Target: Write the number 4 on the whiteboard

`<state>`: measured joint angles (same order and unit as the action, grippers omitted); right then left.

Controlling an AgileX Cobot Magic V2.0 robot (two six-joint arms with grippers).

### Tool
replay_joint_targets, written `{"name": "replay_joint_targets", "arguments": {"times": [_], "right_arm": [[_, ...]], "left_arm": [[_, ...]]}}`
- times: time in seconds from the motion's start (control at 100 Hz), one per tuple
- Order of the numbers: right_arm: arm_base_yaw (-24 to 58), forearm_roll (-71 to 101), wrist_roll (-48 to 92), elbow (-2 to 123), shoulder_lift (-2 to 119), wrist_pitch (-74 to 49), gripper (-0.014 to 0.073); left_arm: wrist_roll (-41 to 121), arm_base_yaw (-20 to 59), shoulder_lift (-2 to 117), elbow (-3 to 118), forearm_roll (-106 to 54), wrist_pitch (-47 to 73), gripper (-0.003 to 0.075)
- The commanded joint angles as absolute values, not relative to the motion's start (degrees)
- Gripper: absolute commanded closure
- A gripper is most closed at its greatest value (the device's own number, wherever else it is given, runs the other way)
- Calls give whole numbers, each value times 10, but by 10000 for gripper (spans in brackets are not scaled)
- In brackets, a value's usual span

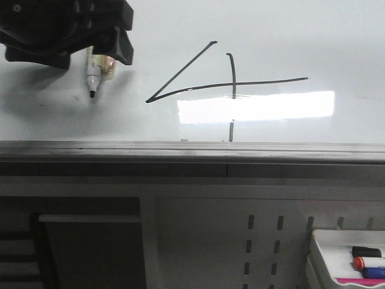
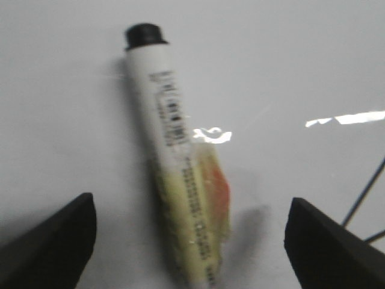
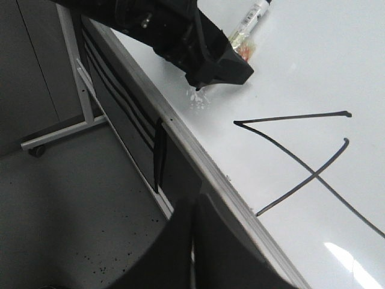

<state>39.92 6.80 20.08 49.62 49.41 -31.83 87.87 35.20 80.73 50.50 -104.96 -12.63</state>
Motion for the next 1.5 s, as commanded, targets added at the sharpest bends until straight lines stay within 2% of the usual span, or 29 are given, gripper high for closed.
{"name": "replay_joint_targets", "arguments": {"times": [0.0,0.24,0.33,0.4,0.5,0.61,0.83,1.02,1.49], "right_arm": [[394,72,201,513,476,-277,658],[394,61,201,513,448,-279,658],[394,51,201,513,441,-279,658],[394,43,201,512,434,-280,657],[394,27,201,495,412,-273,657],[394,18,201,445,371,-243,655],[393,17,201,300,240,-139,643],[391,17,201,219,146,-143,645],[391,17,201,206,111,-151,645]], "left_arm": [[873,352,755,517,-1063,-133,121],[878,367,654,516,-1056,-107,122],[878,367,618,514,-1056,-118,164],[900,367,587,504,-1054,-145,274],[963,367,537,470,-1054,-180,518],[985,367,465,415,-1054,-189,741],[988,367,311,270,-1054,-182,741],[988,367,217,189,-1054,-155,741],[988,367,196,153,-1054,-152,741]]}}
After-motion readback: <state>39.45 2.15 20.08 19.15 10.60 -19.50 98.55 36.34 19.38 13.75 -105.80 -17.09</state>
